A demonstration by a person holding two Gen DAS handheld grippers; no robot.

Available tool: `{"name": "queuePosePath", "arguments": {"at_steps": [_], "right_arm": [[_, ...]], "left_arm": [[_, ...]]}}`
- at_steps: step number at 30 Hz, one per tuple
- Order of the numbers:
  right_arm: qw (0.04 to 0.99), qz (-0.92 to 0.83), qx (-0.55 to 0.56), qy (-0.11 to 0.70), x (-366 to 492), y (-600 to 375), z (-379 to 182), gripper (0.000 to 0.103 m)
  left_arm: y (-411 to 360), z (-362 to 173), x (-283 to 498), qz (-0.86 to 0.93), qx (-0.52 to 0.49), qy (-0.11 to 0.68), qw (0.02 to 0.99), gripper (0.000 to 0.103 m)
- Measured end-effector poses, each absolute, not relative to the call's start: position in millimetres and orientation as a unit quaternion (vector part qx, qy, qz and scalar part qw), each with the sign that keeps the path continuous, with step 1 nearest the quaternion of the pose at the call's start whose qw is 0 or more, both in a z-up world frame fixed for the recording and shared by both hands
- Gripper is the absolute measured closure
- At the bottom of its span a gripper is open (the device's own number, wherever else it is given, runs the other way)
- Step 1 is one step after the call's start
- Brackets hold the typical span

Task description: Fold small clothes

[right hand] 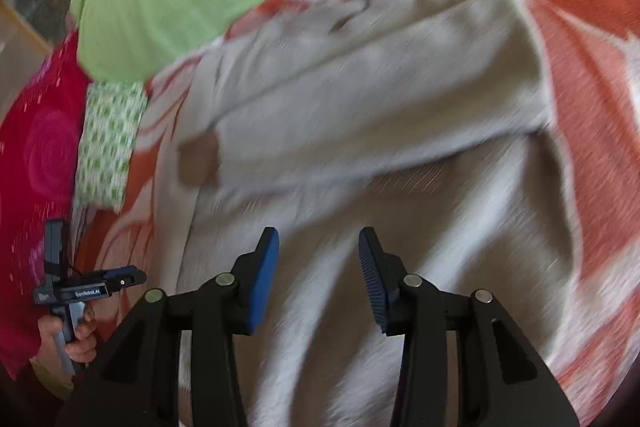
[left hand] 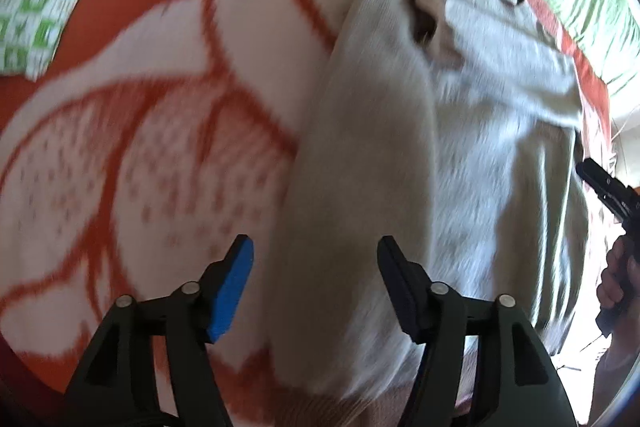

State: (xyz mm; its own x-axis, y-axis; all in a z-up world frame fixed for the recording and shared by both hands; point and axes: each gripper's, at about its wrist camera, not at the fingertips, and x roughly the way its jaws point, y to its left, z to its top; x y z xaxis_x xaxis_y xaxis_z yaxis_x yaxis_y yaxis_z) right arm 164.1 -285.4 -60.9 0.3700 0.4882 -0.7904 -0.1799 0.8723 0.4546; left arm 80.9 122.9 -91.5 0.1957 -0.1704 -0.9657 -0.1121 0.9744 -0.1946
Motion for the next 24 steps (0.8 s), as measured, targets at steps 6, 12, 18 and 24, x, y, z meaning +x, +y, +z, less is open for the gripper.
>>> {"name": "queuePosePath", "arguments": {"at_steps": [6,12,18,24], "right_arm": [[0.801,0.215,0.141,0.540,142.9,-261.2,-68.8,0.060],[0.808,0.212,0.137,0.532,133.1,-262.3,-61.0,0.060],[0.814,0.204,0.155,0.521,132.3,-278.4,-56.3,0.060],[0.821,0.186,0.181,0.508,141.0,-308.4,-52.3,0.060]], "left_arm": [[134.4,-120.8,43.5,-0.043,-0.133,0.662,0.736,0.048],[107.8,-100.6,42.7,-0.048,-0.100,0.632,0.767,0.095],[52.9,-29.6,68.8,-0.106,-0.077,0.567,0.813,0.096],[-23.5,10.0,137.0,-0.191,-0.068,0.516,0.832,0.096]]}}
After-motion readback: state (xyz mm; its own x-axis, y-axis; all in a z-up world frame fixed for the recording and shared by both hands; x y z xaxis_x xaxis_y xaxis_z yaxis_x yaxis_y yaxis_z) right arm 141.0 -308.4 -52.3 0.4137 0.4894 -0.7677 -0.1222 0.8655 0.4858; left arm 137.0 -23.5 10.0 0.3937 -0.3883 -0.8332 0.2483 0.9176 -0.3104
